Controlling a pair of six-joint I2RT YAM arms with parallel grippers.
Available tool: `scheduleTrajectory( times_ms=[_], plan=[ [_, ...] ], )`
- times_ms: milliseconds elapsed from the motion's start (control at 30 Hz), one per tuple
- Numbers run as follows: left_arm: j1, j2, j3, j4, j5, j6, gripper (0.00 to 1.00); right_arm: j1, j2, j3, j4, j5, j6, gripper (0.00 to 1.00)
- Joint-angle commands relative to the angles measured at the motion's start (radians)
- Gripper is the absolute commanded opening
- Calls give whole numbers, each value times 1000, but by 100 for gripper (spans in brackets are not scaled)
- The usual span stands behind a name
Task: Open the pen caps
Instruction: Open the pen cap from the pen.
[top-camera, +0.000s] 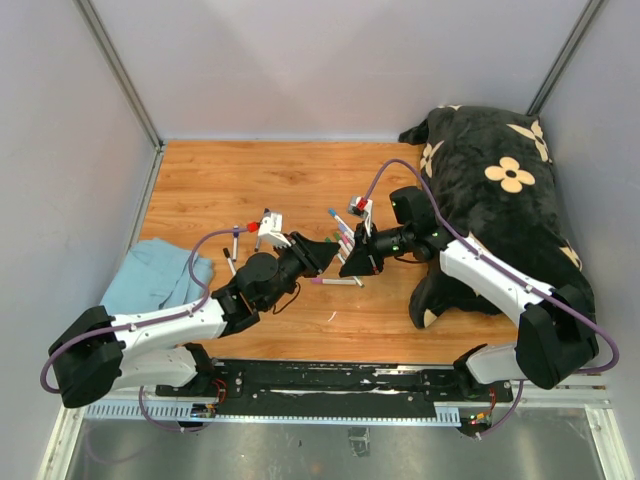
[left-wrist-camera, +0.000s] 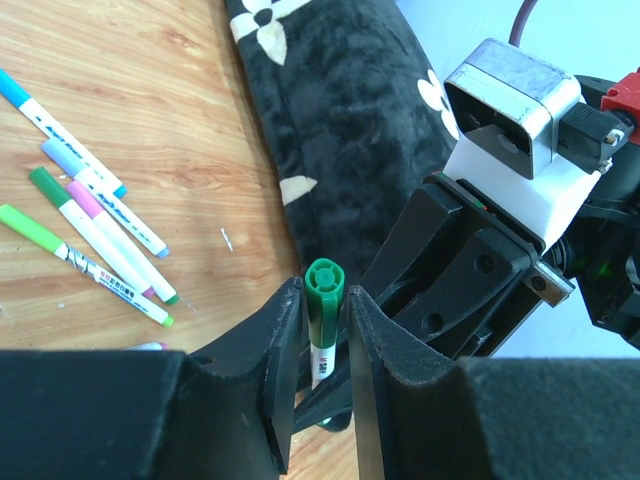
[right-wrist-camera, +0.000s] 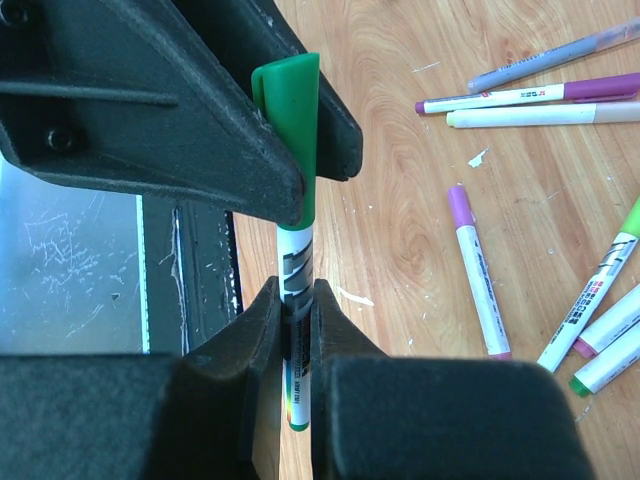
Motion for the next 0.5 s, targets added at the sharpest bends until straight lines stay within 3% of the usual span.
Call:
scheduleTrajectory(
  times_ms=[0, 167, 333, 467],
  plan=[
    [-1, 9, 29, 4, -20, -11, 27, 18, -11, 17, -23, 6, -23, 1],
    [4, 6, 13, 34, 1, -12, 1, 19, -10, 24, -38, 10, -40, 1],
    [116, -8, -30, 132, 84, -47, 0, 19, 2, 26, -46, 7, -52, 1],
    [256, 7, 52, 122, 124, 2, 0, 19, 33, 27, -51, -13, -52, 1]
  ],
)
